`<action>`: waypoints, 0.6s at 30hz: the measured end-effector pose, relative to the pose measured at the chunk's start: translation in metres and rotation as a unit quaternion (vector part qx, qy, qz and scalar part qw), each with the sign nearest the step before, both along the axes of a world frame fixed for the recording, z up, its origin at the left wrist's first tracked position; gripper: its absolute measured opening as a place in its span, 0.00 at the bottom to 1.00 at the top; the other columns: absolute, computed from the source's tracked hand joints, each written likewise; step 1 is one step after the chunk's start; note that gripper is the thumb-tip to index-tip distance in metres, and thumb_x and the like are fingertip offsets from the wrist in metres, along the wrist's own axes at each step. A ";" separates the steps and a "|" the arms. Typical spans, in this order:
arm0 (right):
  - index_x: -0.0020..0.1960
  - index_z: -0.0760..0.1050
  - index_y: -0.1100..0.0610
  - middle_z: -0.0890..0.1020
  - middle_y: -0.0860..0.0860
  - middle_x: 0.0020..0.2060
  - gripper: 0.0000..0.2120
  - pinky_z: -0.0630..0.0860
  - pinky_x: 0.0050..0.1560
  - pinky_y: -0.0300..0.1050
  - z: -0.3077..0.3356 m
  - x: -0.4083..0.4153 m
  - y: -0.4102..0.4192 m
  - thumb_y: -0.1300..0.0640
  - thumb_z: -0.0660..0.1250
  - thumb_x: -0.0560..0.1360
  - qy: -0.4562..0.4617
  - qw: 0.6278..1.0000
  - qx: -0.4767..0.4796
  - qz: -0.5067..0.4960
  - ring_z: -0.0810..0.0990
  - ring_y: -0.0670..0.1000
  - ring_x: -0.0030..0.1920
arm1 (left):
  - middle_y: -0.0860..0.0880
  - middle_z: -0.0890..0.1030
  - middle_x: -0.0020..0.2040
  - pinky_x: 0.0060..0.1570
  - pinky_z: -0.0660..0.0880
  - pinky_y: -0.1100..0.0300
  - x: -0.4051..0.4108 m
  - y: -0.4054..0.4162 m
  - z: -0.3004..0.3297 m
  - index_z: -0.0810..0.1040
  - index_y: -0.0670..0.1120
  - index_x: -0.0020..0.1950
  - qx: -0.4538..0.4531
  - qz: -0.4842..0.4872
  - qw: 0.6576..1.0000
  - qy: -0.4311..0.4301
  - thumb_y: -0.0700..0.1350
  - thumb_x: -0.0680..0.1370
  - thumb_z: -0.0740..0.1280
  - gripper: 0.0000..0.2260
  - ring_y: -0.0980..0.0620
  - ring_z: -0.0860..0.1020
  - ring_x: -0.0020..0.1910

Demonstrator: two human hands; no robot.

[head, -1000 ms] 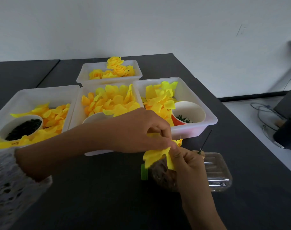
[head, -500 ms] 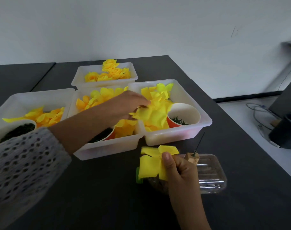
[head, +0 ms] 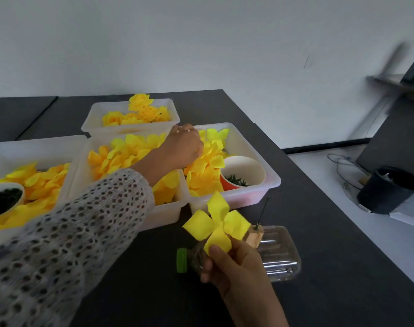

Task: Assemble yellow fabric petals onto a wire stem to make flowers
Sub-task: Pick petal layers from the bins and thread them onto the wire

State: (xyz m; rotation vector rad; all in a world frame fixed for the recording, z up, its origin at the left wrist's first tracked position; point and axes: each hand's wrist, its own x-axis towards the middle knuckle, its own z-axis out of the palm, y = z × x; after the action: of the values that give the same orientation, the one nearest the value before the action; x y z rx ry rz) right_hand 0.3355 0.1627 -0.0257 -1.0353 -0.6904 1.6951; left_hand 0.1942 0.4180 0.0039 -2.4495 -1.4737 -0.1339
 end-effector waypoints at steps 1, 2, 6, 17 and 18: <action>0.52 0.75 0.66 0.77 0.56 0.27 0.06 0.76 0.28 0.41 -0.001 0.002 -0.001 0.68 0.63 0.76 -0.015 1.000 0.008 0.006 0.77 0.50 0.27 | 0.52 0.77 0.63 0.64 0.64 0.49 -0.002 -0.004 0.000 0.81 0.53 0.57 -0.014 -0.015 1.000 -0.004 0.48 0.80 0.61 0.10 0.48 0.65 0.69; 0.52 0.76 0.65 0.77 0.57 0.27 0.07 0.77 0.29 0.42 -0.001 0.003 -0.002 0.66 0.65 0.75 -0.028 0.999 0.018 0.009 0.77 0.50 0.27 | 0.52 0.77 0.62 0.64 0.65 0.49 -0.006 -0.010 0.002 0.81 0.53 0.57 -0.018 -0.030 0.999 -0.023 0.47 0.81 0.61 0.10 0.48 0.66 0.68; 0.49 0.79 0.63 0.78 0.58 0.27 0.14 0.78 0.30 0.43 -0.002 0.004 -0.003 0.57 0.70 0.66 -0.065 0.997 0.050 0.003 0.78 0.51 0.26 | 0.52 0.80 0.57 0.60 0.69 0.47 -0.020 -0.051 0.026 0.82 0.52 0.55 -0.025 -0.089 0.986 -0.142 0.46 0.80 0.63 0.09 0.50 0.71 0.62; 0.38 0.79 0.60 0.75 0.54 0.22 0.14 0.72 0.25 0.37 0.002 -0.004 0.004 0.48 0.68 0.69 -0.178 0.972 0.147 -0.042 0.72 0.48 0.21 | 0.59 0.78 0.52 0.56 0.70 0.54 -0.025 -0.182 0.048 0.82 0.56 0.54 -0.212 -0.204 0.934 -0.202 0.59 0.78 0.65 0.11 0.56 0.72 0.56; 0.37 0.80 0.58 0.74 0.52 0.22 0.13 0.70 0.24 0.36 0.003 -0.005 0.005 0.48 0.68 0.70 -0.187 0.969 0.159 -0.044 0.71 0.47 0.21 | 0.60 0.77 0.51 0.55 0.70 0.54 -0.024 -0.184 0.042 0.81 0.58 0.53 -0.211 -0.199 0.940 -0.179 0.60 0.77 0.66 0.11 0.57 0.71 0.56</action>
State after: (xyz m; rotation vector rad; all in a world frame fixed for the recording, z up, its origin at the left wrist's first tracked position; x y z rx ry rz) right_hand 0.3307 0.1674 -0.0230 -1.1439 -1.1017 1.2695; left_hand 0.1704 0.2338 0.0460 -3.1966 -1.2019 -0.4009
